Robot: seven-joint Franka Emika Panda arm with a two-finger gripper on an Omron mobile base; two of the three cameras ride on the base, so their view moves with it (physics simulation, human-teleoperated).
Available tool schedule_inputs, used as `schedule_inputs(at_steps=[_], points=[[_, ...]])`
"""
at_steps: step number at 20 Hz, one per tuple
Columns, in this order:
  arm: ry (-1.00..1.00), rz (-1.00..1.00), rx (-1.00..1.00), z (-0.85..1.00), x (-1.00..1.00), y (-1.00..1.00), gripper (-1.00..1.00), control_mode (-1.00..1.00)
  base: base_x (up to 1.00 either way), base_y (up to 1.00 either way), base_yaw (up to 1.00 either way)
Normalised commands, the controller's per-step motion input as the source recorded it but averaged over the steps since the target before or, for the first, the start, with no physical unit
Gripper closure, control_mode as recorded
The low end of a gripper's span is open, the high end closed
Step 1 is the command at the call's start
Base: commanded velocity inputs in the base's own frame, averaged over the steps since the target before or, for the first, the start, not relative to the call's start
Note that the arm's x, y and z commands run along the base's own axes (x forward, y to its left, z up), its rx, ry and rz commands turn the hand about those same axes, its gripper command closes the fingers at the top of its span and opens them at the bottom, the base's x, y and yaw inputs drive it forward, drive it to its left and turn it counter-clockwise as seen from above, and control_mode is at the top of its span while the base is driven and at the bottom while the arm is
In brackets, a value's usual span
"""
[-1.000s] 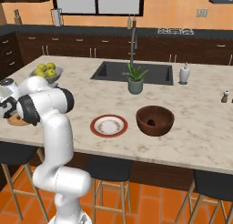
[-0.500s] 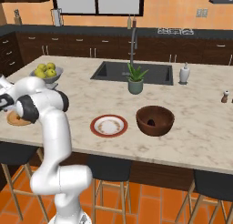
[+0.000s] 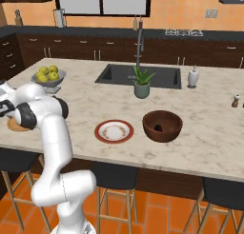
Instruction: Pick the chicken drumstick and eggplant from their plates and place them in the bowl. Then put the bowl in the fridge.
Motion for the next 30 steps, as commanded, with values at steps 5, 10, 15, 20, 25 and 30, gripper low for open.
schedule_inputs(at_steps=[5,10,15,20,25,30], points=[[0.0,0.05,0.01,-0.34,0.38,0.0,-1.0,-1.0,0.0,0.0,0.0],[0.0,0.04,0.03,-0.34,0.17,0.01,-1.0,-1.0,0.0,0.0,0.0],[0.0,0.02,0.04,-0.31,0.01,-0.05,1.0,-1.0,0.0,0.0,0.0],[0.0,0.0,0.08,-0.4,-0.1,-0.29,1.0,-1.0,0.0,0.0,0.0],[-0.06,0.0,0.06,0.02,-0.17,-0.76,1.0,-1.0,0.0,0.0,0.0],[-0.17,0.0,0.12,0.97,-0.71,-0.98,1.0,-1.0,0.0,0.0,0.0]])
